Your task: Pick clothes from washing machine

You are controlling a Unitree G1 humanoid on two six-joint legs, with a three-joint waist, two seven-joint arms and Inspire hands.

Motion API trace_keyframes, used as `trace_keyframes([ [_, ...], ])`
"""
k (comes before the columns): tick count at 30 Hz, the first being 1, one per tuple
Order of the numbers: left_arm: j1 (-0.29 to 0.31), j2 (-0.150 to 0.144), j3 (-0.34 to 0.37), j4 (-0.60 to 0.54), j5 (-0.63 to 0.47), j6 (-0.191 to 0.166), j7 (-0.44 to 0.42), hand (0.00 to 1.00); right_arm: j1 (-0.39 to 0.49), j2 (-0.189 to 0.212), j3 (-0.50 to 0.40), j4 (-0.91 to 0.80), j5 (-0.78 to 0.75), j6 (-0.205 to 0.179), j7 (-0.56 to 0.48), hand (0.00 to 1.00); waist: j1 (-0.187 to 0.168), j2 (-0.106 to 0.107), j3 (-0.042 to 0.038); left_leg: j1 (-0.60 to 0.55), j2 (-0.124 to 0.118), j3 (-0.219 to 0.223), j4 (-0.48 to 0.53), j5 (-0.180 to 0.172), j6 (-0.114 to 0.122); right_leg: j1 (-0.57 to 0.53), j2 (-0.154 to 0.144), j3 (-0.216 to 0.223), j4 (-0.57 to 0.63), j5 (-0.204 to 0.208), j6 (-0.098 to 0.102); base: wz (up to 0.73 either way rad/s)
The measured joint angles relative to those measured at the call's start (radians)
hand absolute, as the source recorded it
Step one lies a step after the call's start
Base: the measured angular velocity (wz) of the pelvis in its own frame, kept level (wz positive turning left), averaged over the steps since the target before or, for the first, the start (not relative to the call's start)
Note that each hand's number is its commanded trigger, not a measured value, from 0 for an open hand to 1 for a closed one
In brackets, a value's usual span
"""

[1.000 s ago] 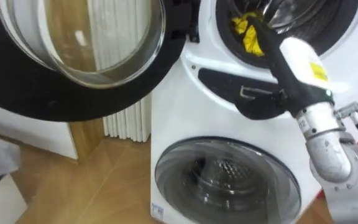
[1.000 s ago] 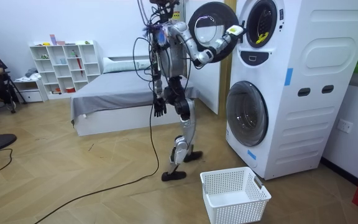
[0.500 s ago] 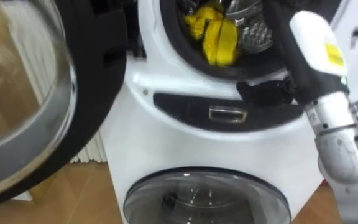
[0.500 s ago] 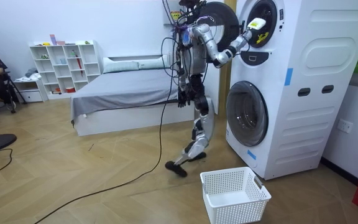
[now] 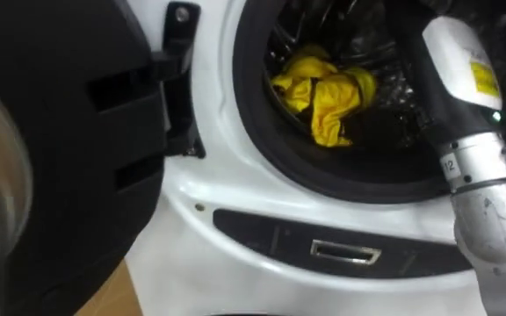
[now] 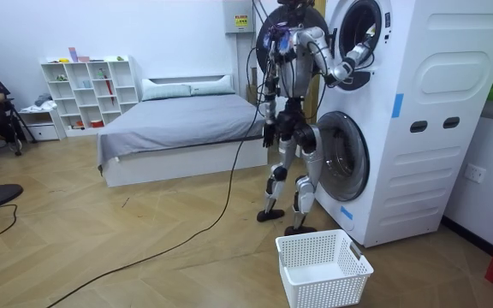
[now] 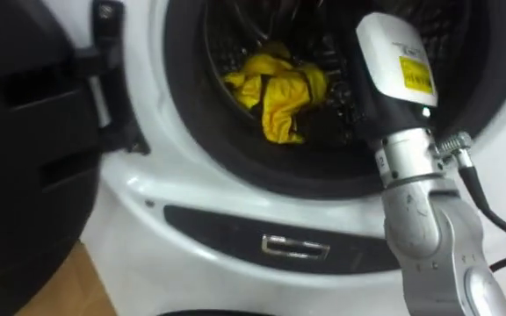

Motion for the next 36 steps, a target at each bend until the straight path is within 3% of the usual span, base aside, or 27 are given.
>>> trace_keyframes([
  [9,0.014,-0.001,0.002,-0.005,-0.001,0.033,-0.041,0.0,0.0,-0.002,0.01,-0.053,0.006,0.054,0.055,0.0,0.001,-0.008,0.0037,-0.008,0.004,-0.017,-0.01,-0.001,-0.009,0.003,0.007,-0.008,-0.019,0.002,-0.002,0.06],
  [15,0.007,-0.004,0.001,-0.002,0.0,0.051,-0.041,0.0,-0.015,-0.002,0.013,-0.059,0.007,0.1,0.16,0.0,0.023,-0.033,-0.0063,-0.008,0.005,-0.02,-0.02,-0.002,-0.013,0.003,0.009,-0.012,-0.018,0.004,-0.001,0.0],
  [20,0.005,-0.011,0.002,-0.004,0.0,0.068,-0.04,0.0,-0.052,-0.002,0.02,-0.052,0.018,0.13,0.241,0.0,0.027,-0.04,-0.0023,-0.003,0.006,-0.02,-0.026,-0.002,-0.013,0.006,0.01,-0.011,-0.02,0.004,-0.001,0.0],
  [22,0.009,-0.008,0.001,-0.004,-0.002,0.069,-0.04,0.0,-0.053,-0.002,0.021,-0.045,0.024,0.138,0.269,0.0,0.026,-0.043,0.0042,0.0,0.006,-0.019,-0.029,-0.002,-0.013,0.007,0.011,-0.01,-0.02,0.004,-0.001,-0.02],
  [23,0.01,-0.005,0.002,-0.007,-0.001,0.069,-0.04,0.0,-0.053,-0.005,0.02,-0.039,0.032,0.145,0.286,0.0,0.025,-0.048,0.012,0.0,0.006,-0.02,-0.03,-0.002,-0.013,0.006,0.012,-0.011,-0.02,0.004,-0.002,0.0],
  [24,0.011,-0.003,0.002,-0.008,-0.001,0.069,-0.039,0.0,-0.053,-0.009,0.02,-0.033,0.044,0.149,0.292,0.0,0.025,-0.051,0.0141,0.0,0.006,-0.021,-0.032,-0.002,-0.013,0.005,0.012,-0.012,-0.02,0.004,-0.002,0.0],
  [28,0.046,0.006,0.002,-0.05,0.0,0.08,-0.04,0.0,-0.057,-0.048,0.01,-0.008,0.119,0.164,0.347,0.0,0.023,-0.069,0.01,0.002,0.008,-0.023,-0.037,-0.002,-0.013,0.006,0.012,-0.017,-0.022,0.002,-0.001,0.0],
  [31,0.048,0.007,0.002,-0.075,0.0,0.081,-0.041,0.0,-0.078,-0.064,0.01,0.004,0.123,0.171,0.385,0.0,0.022,-0.075,0.0137,0.01,0.008,-0.024,-0.037,-0.002,-0.013,0.019,0.011,-0.022,-0.029,0.002,-0.001,0.02],
  [36,0.046,0.011,0.002,-0.105,0.0,0.078,-0.041,0.0,-0.079,-0.101,0.008,0.002,0.12,0.172,0.46,0.0,0.021,-0.083,0.0125,0.016,0.008,-0.036,-0.039,-0.002,-0.013,0.033,0.012,-0.027,-0.036,0.001,0.0,0.07],
])
